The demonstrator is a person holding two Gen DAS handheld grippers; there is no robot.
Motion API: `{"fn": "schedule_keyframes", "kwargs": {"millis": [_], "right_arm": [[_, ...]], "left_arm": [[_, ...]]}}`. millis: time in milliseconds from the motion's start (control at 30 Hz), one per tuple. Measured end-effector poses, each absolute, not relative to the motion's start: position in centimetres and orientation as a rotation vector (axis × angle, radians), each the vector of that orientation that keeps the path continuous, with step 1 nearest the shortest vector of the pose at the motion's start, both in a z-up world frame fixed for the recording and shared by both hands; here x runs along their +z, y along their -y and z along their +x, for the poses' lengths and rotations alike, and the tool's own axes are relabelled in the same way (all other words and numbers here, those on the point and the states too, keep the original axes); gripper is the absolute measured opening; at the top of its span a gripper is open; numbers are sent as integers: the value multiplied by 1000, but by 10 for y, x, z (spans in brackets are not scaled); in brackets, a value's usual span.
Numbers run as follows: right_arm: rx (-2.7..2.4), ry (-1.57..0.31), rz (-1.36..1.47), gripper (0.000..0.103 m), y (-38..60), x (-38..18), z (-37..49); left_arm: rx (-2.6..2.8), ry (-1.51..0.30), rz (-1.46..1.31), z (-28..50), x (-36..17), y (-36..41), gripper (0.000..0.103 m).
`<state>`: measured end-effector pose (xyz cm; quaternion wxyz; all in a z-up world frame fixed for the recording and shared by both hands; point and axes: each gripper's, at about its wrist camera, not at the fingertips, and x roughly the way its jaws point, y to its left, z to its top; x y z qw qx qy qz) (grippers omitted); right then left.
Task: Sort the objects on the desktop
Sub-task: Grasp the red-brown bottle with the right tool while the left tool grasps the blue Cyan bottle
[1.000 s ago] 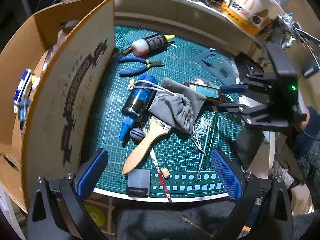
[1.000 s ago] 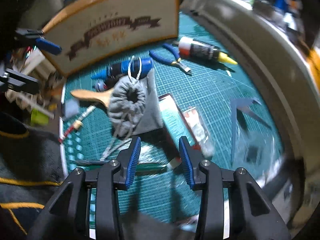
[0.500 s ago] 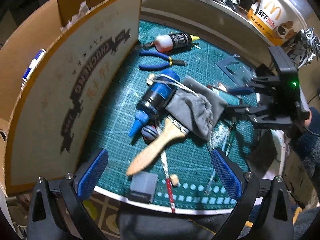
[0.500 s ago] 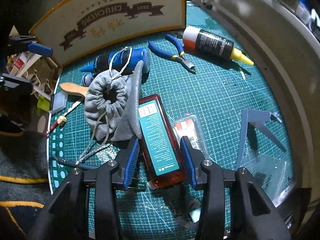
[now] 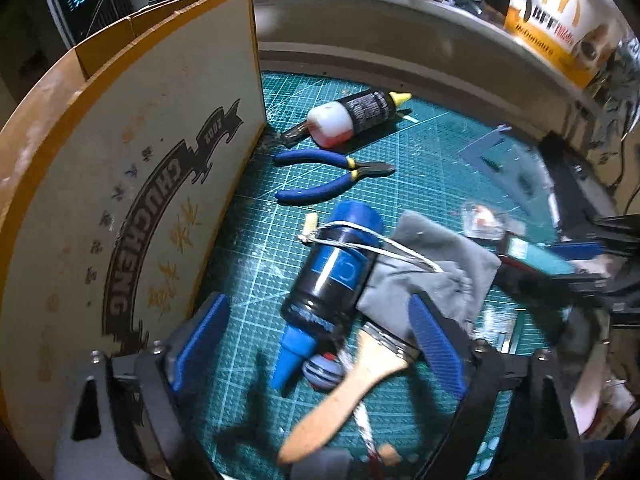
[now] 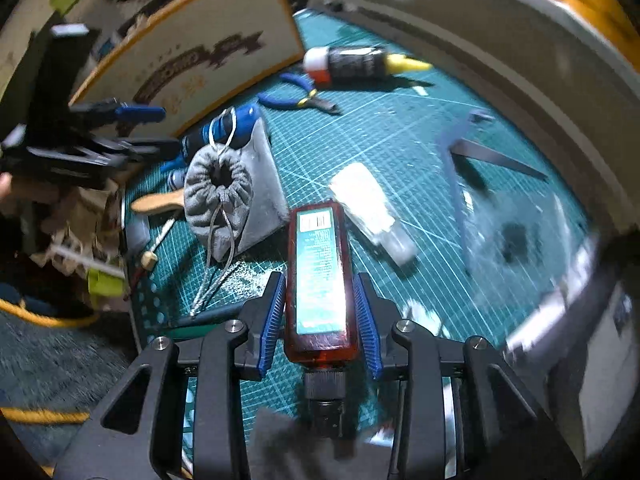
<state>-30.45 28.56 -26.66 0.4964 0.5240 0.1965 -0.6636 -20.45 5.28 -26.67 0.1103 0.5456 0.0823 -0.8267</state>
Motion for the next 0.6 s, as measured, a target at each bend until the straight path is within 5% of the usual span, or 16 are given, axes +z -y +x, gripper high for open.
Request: {"fn": "schedule_keyframes", "kwargs": {"millis": [67, 167, 267, 433, 600], "right_arm": [[-1640, -408, 1258, 3, -296, -254, -305], [-1665, -362, 1270, 3, -305, -243, -309], [-1653, -416, 1278, 7, -301, -249, -306], [-1627, -476, 1256, 36, -291, -264, -299], [-1620, -518, 1269, 39, -279, -280, -300]], "left_arm": [[-2396, -221, 1623, -207, -274, -49, 82], [-2395, -221, 1646, -208, -280, -43, 82], [-2420, -188, 1685, -213, -286, -42, 82], [-2460, -163, 1758, -223, -297, -44, 64], [-2485, -192, 1789, -229, -306, -43, 57]]}}
